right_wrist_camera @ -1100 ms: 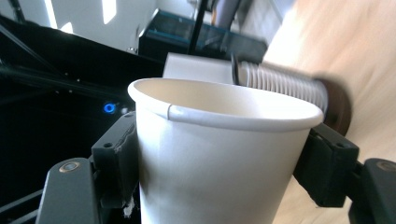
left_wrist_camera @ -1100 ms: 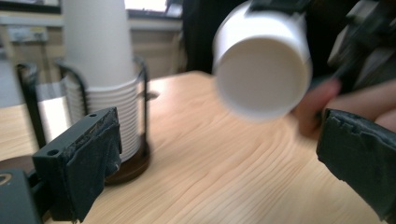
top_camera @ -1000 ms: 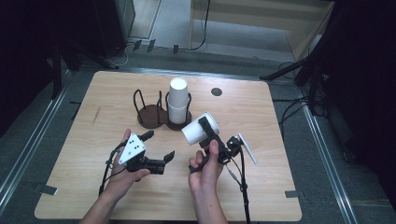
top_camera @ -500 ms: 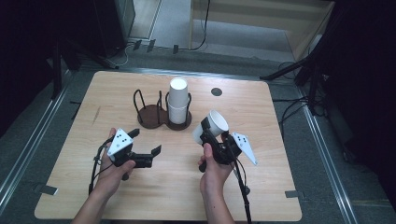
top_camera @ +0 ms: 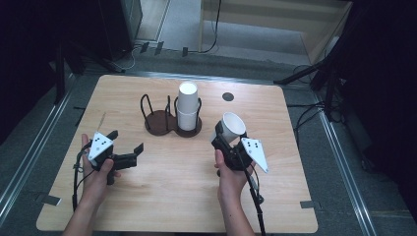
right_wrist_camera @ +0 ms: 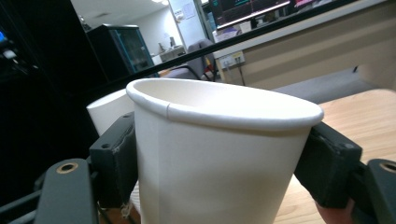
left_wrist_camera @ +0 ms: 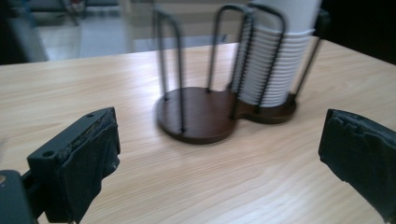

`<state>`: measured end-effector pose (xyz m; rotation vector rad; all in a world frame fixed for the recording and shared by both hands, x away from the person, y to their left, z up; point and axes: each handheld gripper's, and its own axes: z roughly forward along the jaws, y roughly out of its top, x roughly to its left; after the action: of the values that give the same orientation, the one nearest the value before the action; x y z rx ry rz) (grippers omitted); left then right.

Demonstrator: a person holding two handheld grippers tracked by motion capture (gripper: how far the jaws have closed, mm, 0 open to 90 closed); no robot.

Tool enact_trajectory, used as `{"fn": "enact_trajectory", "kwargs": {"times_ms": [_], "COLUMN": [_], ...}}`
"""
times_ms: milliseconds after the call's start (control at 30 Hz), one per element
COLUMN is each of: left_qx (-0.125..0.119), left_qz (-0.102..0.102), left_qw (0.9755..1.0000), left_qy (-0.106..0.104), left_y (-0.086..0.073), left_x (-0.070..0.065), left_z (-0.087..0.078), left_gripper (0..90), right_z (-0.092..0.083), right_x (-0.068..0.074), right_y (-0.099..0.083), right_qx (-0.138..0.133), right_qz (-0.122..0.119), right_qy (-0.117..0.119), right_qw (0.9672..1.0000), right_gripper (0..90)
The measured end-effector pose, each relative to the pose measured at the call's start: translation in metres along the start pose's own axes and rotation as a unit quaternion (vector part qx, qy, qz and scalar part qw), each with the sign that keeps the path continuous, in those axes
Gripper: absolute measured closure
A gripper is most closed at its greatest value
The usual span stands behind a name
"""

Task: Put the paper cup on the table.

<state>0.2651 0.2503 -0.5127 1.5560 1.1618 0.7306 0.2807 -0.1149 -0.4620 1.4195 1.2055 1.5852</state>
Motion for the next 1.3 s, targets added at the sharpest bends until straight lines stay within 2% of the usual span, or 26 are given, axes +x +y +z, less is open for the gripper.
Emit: {"fn": "enact_trajectory", "kwargs": {"times_ms": [100, 233, 367, 467, 600, 700, 833, 967, 1067, 1133, 1167, 1300], "left_qx": [-0.003, -0.009, -0.01, -0.015, -0.009, -0.003, 0.002, 0.0, -0.004, -0.008, -0.005, -0.008], "left_qz": [-0.022, -0.036, -0.063, -0.071, -0.076, -0.073, -0.069, -0.073, -0.08, -0.086, -0.079, -0.081], "left_qw": [0.9996, 0.9987, 0.9972, 0.9964, 0.9956, 0.9951, 0.9954, 0.9951, 0.9941, 0.9939, 0.9944, 0.9946], "left_qy": [0.014, 0.035, 0.04, 0.044, 0.055, 0.066, 0.066, 0.067, 0.073, 0.069, 0.069, 0.064], "left_y": [-0.002, -0.008, -0.014, -0.019, -0.029, -0.034, -0.038, -0.046, -0.048, -0.049, -0.05, -0.051], "left_x": [0.014, 0.029, 0.044, 0.052, 0.059, 0.06, 0.063, 0.067, 0.073, 0.075, 0.076, 0.076], "left_z": [-0.005, -0.014, -0.025, -0.032, -0.039, -0.045, -0.055, -0.067, -0.069, -0.068, -0.067, -0.064], "left_gripper": [0.0, 0.0, 0.0, 0.0, 0.0, 0.0, 0.0, 0.0, 0.0, 0.0, 0.0, 0.0], "right_z": [0.002, 0.006, 0.012, 0.015, 0.022, 0.026, 0.032, 0.038, 0.046, 0.051, 0.053, 0.066], "right_x": [-0.002, -0.008, -0.019, -0.028, -0.043, -0.051, -0.063, -0.074, -0.084, -0.089, -0.091, -0.101], "right_y": [0.001, 0.004, 0.007, 0.009, 0.012, 0.015, 0.018, 0.017, 0.013, 0.011, 0.01, 0.004], "right_qx": [-0.002, -0.006, -0.004, -0.004, 0.0, 0.013, 0.01, 0.015, 0.018, 0.024, 0.026, 0.036], "right_qz": [-0.014, -0.041, -0.054, -0.063, -0.069, -0.073, -0.088, -0.082, -0.076, -0.083, -0.086, -0.107], "right_qy": [-0.004, -0.018, -0.026, -0.024, -0.023, -0.008, -0.003, 0.003, 0.011, 0.004, 0.001, -0.012], "right_qw": [0.9999, 0.999, 0.9982, 0.9977, 0.9974, 0.9973, 0.9961, 0.9965, 0.9969, 0.9963, 0.9959, 0.9935], "right_gripper": [24.1, 23.6, 23.6, 23.6, 23.9, 24.3, 24.4, 24.9, 25.5, 25.8, 25.9, 26.7]}}
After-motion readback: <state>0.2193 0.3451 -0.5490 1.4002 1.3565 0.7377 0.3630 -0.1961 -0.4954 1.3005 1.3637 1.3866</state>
